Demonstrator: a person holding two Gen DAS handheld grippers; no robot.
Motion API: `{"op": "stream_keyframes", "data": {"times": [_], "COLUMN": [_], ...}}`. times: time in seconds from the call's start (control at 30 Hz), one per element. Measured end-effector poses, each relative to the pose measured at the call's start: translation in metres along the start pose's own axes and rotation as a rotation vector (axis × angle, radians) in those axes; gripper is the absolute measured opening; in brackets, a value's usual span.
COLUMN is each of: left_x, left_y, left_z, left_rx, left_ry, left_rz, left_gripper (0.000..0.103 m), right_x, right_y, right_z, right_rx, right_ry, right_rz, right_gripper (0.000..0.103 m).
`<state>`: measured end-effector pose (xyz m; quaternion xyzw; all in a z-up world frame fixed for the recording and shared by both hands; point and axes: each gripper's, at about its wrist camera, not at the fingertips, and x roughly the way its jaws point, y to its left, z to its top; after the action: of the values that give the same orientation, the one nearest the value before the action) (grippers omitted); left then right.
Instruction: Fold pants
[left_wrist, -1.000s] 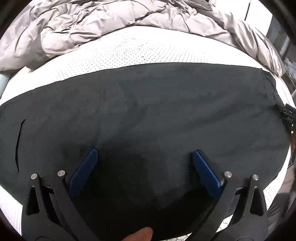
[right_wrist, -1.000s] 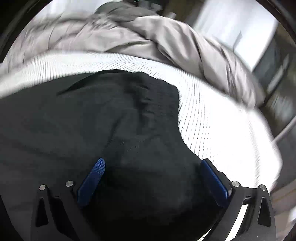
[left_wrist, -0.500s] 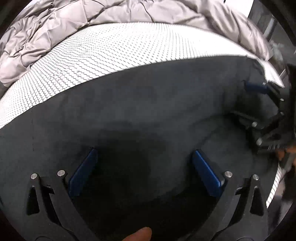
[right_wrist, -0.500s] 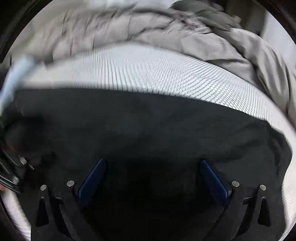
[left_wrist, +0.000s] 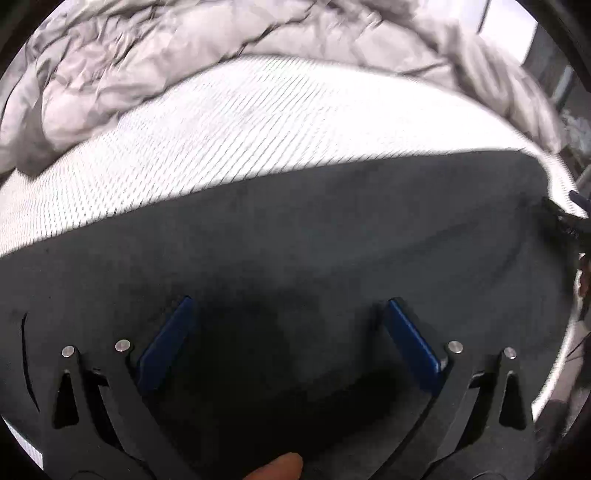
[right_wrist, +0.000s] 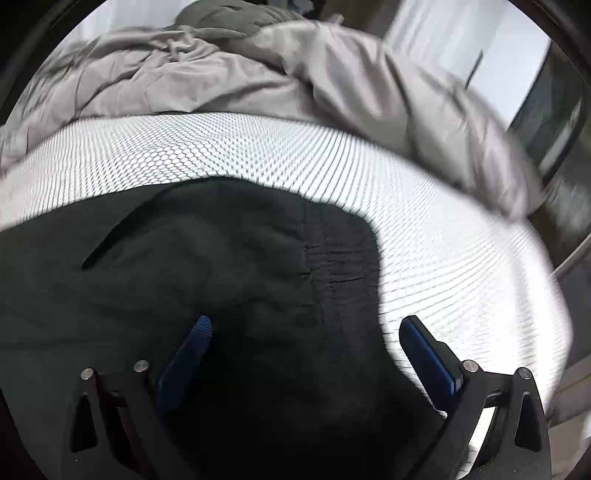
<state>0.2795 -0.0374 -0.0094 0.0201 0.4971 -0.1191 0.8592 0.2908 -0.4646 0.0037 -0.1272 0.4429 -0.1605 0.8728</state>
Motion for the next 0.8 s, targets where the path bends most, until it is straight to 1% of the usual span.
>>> {"op": "stream_keyframes", "data": {"times": [0.03, 0.07, 0.1, 0.13, 0.17, 0.2, 0.23, 0.27, 0.3, 0.33, 0.4, 0.43, 0.47, 0.5, 0.53, 0.57, 0.6, 0.63, 0.67, 0.73, 0.77, 0.8], "left_x": [-0.006, -0.010, -0.007, 0.001, 0.008, 0.018, 0.030, 0.040, 0.048, 0.054, 0.058, 0.060, 0.060, 0.061, 0.061, 0.061, 0.060, 0.061, 0.062, 0.060, 0.056, 0.049], "left_y": [-0.008, -0.015, -0.021, -0.024, -0.026, -0.027, -0.029, -0.030, -0.029, -0.029, -0.023, -0.019, -0.017, -0.016, -0.015, -0.015, -0.014, -0.017, -0.017, -0.019, -0.019, -0.020], "left_z": [0.005, 0.009, 0.015, 0.025, 0.029, 0.034, 0.040, 0.043, 0.043, 0.043, 0.038, 0.036, 0.035, 0.034, 0.033, 0.033, 0.031, 0.030, 0.031, 0.033, 0.034, 0.034], "left_rx": [0.014, 0.025, 0.031, 0.020, 0.004, -0.006, -0.016, -0.022, -0.022, -0.027, -0.054, -0.062, -0.057, -0.048, -0.035, -0.035, -0.039, -0.035, -0.029, -0.027, -0.036, -0.046], "left_ry": [-0.033, -0.058, -0.075, -0.071, -0.055, -0.034, -0.018, -0.008, 0.006, 0.019, 0.018, 0.010, 0.004, 0.002, 0.001, -0.001, -0.002, -0.001, 0.001, 0.002, 0.000, -0.007], "left_rz": [0.004, 0.015, 0.021, 0.020, 0.017, 0.012, 0.012, 0.028, 0.053, 0.058, 0.018, 0.008, -0.003, -0.007, -0.016, -0.021, -0.026, -0.022, -0.014, 0.005, 0.010, 0.007], "left_gripper": [0.102, 0.102, 0.102, 0.102, 0.102, 0.102, 0.102, 0.102, 0.102, 0.102, 0.102, 0.102, 0.102, 0.102, 0.102, 0.102, 0.102, 0.102, 0.102, 0.102, 0.102, 0.102], "right_x": [-0.015, -0.030, -0.043, -0.049, -0.060, -0.061, -0.061, -0.055, -0.050, -0.041, -0.024, -0.013, -0.010, -0.003, 0.011, 0.020, 0.031, 0.041, 0.058, 0.068, 0.063, 0.053], "right_y": [-0.005, -0.002, 0.003, 0.008, 0.023, 0.035, 0.050, 0.077, 0.097, 0.119, 0.142, 0.145, 0.140, 0.128, 0.110, 0.091, 0.068, 0.048, 0.014, -0.018, -0.027, -0.029], "right_z": [-0.014, -0.015, -0.011, -0.006, -0.004, 0.000, 0.003, 0.011, 0.015, 0.021, 0.025, 0.026, 0.026, 0.027, 0.034, 0.035, 0.033, 0.031, 0.027, 0.020, 0.019, 0.019], "right_rx": [-0.012, -0.013, 0.006, 0.015, 0.021, 0.017, 0.000, -0.048, -0.089, -0.138, -0.186, -0.197, -0.181, -0.160, -0.146, -0.147, -0.146, -0.111, 0.010, 0.179, 0.214, 0.214], "right_ry": [-0.028, -0.062, -0.091, -0.112, -0.133, -0.135, -0.127, -0.111, -0.099, -0.078, -0.040, -0.015, -0.004, 0.001, -0.002, -0.012, -0.014, 0.003, 0.060, 0.095, 0.081, 0.052], "right_rz": [-0.032, -0.042, -0.013, 0.039, 0.130, 0.186, 0.245, 0.345, 0.404, 0.448, 0.479, 0.474, 0.454, 0.408, 0.323, 0.154, -0.035, -0.130, -0.129, 0.047, 0.082, 0.087], "right_gripper": [0.103, 0.103, 0.103, 0.103, 0.103, 0.103, 0.103, 0.103, 0.103, 0.103, 0.101, 0.101, 0.101, 0.101, 0.102, 0.102, 0.102, 0.102, 0.102, 0.102, 0.102, 0.102]}}
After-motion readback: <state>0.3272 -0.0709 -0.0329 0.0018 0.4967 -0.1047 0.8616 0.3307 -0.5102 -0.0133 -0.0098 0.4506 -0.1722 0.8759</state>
